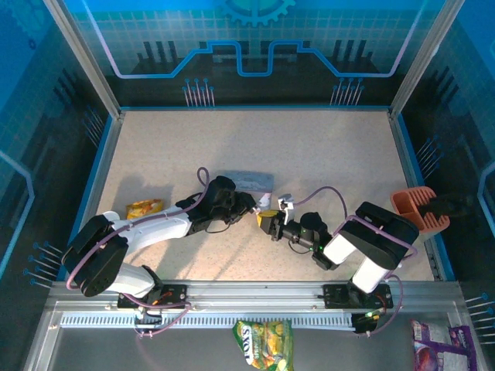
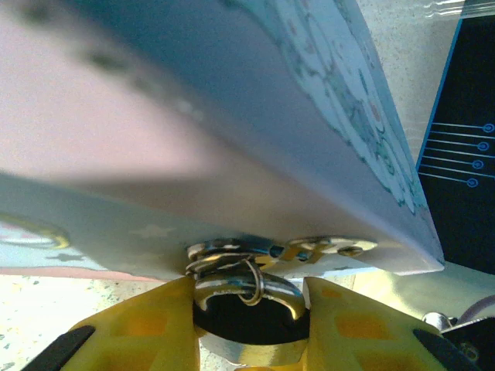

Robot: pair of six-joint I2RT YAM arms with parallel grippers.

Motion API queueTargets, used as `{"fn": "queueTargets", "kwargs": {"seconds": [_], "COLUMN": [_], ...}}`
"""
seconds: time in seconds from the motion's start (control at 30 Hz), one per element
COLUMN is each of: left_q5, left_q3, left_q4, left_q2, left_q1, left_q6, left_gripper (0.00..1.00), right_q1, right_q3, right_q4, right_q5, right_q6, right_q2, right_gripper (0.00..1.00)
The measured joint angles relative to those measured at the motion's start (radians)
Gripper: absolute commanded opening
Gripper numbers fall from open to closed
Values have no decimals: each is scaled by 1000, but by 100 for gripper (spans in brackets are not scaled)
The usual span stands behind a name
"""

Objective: Unlock a padlock with a key

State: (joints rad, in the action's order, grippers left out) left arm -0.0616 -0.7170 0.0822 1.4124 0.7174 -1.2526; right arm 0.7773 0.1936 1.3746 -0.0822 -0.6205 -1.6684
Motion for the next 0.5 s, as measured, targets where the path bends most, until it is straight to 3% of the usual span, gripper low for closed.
{"fn": "queueTargets", "kwargs": {"seconds": [0.17, 0.5], "left_q5": [-6, 0], "left_q3": [0, 0], "left_q4": [6, 6], "left_q2": [0, 0], "left_q1": [1, 14], "left_q6": [-5, -5], "left_gripper": [0, 0], "right_q1": [-8, -15], "right_q3": [2, 2], "right_q4": [4, -3], "right_q5": [-17, -32], "right_q6": [-19, -57], "right_q2": [0, 14], "right_gripper": [6, 5]}}
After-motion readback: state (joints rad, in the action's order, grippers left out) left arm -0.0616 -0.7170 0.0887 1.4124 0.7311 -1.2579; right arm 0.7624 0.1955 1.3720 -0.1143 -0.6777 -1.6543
